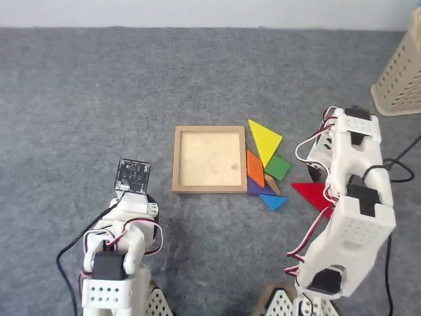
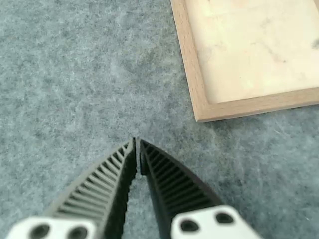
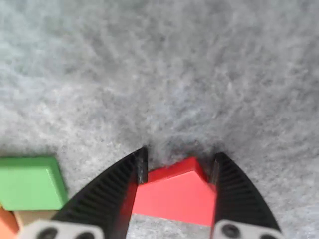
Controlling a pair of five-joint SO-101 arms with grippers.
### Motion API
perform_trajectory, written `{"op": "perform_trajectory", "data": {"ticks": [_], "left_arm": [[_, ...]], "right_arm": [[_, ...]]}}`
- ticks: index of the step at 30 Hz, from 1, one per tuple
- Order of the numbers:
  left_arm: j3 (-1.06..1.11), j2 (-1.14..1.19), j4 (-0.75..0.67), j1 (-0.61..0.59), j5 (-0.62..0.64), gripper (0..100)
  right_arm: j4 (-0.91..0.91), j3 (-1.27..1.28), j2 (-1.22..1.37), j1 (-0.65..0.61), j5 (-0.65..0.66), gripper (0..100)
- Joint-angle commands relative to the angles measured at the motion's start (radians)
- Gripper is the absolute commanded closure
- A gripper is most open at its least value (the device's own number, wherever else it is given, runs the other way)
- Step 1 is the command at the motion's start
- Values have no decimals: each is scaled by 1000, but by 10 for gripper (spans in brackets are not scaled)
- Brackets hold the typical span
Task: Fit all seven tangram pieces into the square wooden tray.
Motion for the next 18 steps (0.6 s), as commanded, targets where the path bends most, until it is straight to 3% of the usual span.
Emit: {"op": "perform_trajectory", "data": {"ticks": [1,7,13,18], "left_arm": [[-5,-3,5,-5,9,989],[-5,-3,5,-5,9,989],[-5,-3,5,-5,9,989],[-5,-3,5,-5,9,989]], "right_arm": [[-19,-11,-15,-44,75,868],[-44,-6,-7,-127,247,887],[-68,-31,-16,-171,281,983],[-68,-92,-16,-228,528,980]]}}
